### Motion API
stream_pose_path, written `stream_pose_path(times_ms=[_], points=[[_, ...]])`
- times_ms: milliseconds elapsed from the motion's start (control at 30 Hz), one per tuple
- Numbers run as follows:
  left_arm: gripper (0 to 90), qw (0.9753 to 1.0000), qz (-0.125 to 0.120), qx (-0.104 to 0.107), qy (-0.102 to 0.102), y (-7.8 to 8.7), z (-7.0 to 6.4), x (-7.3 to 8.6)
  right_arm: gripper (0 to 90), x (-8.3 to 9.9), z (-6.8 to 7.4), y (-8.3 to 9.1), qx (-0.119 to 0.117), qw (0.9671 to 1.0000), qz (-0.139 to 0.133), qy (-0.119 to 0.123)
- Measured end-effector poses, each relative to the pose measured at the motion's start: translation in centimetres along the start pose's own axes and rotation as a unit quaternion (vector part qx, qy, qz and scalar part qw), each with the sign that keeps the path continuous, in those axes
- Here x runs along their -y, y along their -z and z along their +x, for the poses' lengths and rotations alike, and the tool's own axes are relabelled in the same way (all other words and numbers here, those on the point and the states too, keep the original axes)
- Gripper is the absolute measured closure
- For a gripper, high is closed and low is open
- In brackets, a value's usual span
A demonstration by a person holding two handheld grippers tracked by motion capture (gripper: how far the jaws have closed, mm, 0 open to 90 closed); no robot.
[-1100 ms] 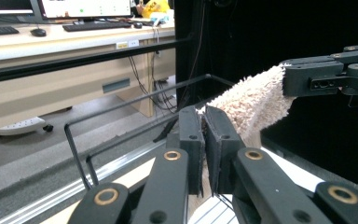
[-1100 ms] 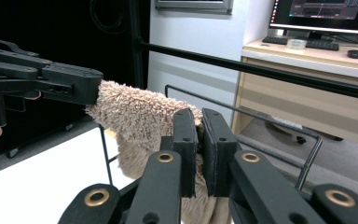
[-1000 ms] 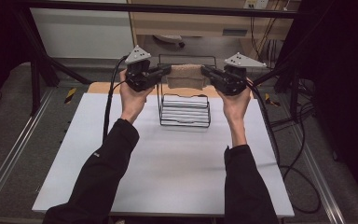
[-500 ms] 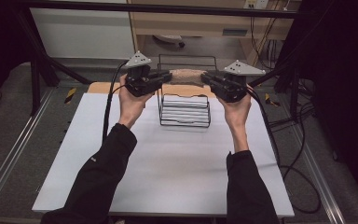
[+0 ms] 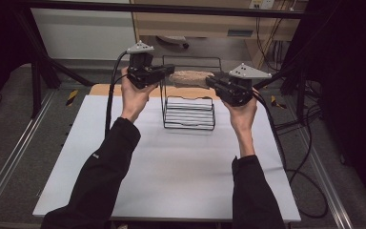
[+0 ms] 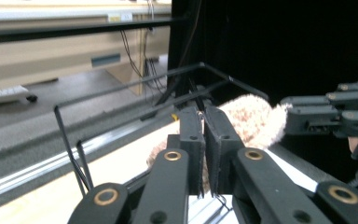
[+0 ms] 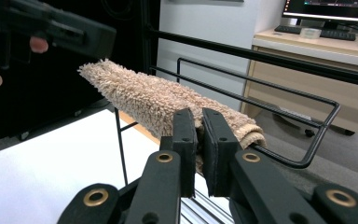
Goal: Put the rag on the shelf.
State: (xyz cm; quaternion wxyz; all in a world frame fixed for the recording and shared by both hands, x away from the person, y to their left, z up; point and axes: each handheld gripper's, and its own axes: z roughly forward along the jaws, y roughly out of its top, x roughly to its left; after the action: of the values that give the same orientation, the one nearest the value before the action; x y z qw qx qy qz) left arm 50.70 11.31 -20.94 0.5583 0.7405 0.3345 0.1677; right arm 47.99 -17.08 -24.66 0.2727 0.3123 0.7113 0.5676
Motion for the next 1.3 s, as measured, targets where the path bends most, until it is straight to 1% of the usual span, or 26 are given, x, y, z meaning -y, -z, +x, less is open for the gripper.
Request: stream_pose_path(times_ms=[67,133,233,300,400,567,667,767,833,867,967,1067,1100,1267,1300], points=[[87.9,0.9999,0.011,0.008,-0.004,-0.2,-0.1,0.4,84.3,0.1,0.0,0.0,0.000,1.0000,0.002,0.001],[88.6,0.9996,0.020,0.018,-0.002,-0.3,-0.1,0.9,83.9,0.2,0.0,-0.1,-0.001,1.0000,0.004,0.004],[88.8,0.9992,0.030,0.025,-0.005,-0.5,0.0,1.6,83.1,0.4,0.0,-0.1,-0.003,0.9999,0.009,0.005],[88.9,0.9990,0.037,0.021,-0.014,-0.5,-0.1,2.0,82.4,0.5,0.1,-0.1,-0.004,0.9999,0.013,0.006],[88.9,0.9988,0.041,0.019,-0.018,-0.6,-0.3,2.4,81.4,0.7,0.1,-0.2,-0.005,0.9998,0.017,0.007],[89.0,0.9987,0.045,0.014,-0.019,-1.0,-0.3,2.6,77.6,0.9,0.0,-0.1,-0.011,0.9997,0.020,0.005],[89.1,0.9988,0.046,0.012,-0.014,-1.2,-0.2,2.7,73.8,1.0,-0.1,0.1,-0.018,0.9997,0.016,-0.001],[89.1,0.9985,0.050,0.008,-0.019,-1.5,-0.2,2.8,70.4,0.9,-0.1,0.3,-0.025,0.9997,0.009,0.000],[89.1,0.9985,0.052,0.008,-0.019,-1.7,-0.2,3.0,70.4,0.9,-0.2,0.4,-0.029,0.9996,0.005,-0.005],[89.1,0.9984,0.051,0.008,-0.020,-1.8,-0.3,3.1,72.1,0.9,-0.2,0.3,-0.029,0.9995,0.005,-0.007],[89.1,0.9985,0.051,0.007,-0.020,-1.9,-0.2,3.5,82.7,1.0,-0.2,0.1,-0.029,0.9993,0.018,-0.017],[89.1,0.9986,0.048,0.008,-0.020,-1.9,-0.1,3.9,87.9,1.5,-0.3,-0.3,-0.023,0.9988,0.034,-0.028],[89.1,0.9987,0.047,0.006,-0.020,-1.9,-0.1,4.0,88.4,1.7,-0.3,-0.5,-0.021,0.9982,0.044,-0.036],[89.0,0.9986,0.048,-0.002,-0.020,-2.3,0.1,4.5,88.6,2.5,-0.8,-1.2,-0.006,0.9975,0.054,-0.046],[89.0,0.9988,0.046,-0.005,-0.018,-2.4,0.2,4.6,88.6,2.6,-0.9,-1.4,-0.003,0.9974,0.055,-0.046]])
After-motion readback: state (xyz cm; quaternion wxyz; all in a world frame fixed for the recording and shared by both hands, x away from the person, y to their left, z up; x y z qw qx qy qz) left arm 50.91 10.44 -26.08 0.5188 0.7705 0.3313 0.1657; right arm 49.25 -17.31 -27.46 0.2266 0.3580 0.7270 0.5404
